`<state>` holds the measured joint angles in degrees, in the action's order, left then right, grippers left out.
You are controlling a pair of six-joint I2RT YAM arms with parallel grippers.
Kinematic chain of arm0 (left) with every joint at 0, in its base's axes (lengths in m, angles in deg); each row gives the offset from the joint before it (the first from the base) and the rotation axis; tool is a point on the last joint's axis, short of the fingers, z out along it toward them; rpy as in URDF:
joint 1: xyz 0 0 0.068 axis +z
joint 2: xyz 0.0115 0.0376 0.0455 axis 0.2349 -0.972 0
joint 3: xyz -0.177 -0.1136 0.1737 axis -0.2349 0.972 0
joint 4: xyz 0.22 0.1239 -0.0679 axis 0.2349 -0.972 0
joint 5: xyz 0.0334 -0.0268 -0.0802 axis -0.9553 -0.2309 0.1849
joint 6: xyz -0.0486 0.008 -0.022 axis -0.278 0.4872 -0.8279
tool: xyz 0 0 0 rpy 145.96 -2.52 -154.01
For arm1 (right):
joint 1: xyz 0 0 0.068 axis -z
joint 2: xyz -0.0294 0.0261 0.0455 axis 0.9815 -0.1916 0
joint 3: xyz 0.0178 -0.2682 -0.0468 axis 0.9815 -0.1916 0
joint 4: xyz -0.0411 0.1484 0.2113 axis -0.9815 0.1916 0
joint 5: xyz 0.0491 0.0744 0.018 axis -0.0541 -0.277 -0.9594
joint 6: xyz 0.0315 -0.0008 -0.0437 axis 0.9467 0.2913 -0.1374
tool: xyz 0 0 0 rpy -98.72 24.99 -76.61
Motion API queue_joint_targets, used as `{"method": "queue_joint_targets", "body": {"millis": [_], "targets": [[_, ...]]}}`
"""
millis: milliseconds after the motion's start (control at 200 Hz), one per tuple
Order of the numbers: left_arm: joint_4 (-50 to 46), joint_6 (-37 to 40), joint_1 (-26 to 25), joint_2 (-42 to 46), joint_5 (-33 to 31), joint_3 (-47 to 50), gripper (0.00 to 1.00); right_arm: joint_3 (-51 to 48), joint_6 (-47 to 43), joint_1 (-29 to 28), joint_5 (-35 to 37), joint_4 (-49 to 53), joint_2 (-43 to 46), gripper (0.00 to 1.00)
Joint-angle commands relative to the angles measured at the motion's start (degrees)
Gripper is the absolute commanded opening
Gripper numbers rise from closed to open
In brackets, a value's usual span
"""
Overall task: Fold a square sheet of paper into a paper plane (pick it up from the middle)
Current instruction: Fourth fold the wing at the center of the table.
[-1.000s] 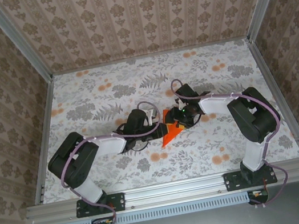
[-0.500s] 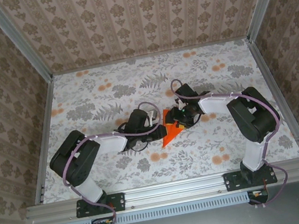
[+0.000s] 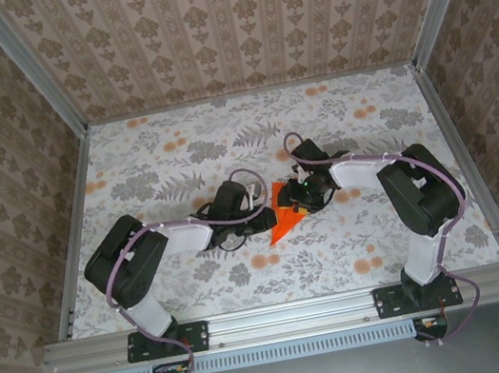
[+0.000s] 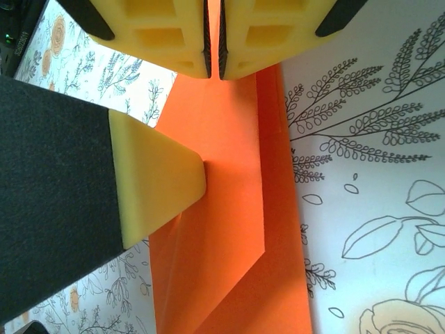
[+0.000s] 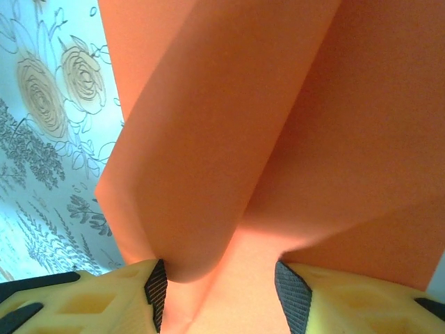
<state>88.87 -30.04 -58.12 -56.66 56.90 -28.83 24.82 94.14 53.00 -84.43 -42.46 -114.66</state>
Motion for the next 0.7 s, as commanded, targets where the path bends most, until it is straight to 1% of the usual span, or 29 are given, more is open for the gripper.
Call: {"method": "queue_joint_targets", "body": {"millis": [0,495,615,695], "targets": [[-1.2,1.3,0.4,-1.5,-0.3,-1.2,0.14,-2.9,-0.9,0.0,12.3,8.1,-6.8,0.52],[-1.7,1.5,0.7,-2.1,0.1,-1.8,0.14,-1.6,-1.3,-0.9,17.3,11.7,-10.5,0.49],[-1.3,1.6,0.7,-1.8,0.3,-1.8,0.14,-2.0,-0.7,-0.9,16.9,10.8,-10.5,0.49],[-1.3,1.7,0.6,-1.8,0.6,-1.9,0.14,-2.4,-0.5,-0.9,15.8,9.7,-10.3,0.52]]}}
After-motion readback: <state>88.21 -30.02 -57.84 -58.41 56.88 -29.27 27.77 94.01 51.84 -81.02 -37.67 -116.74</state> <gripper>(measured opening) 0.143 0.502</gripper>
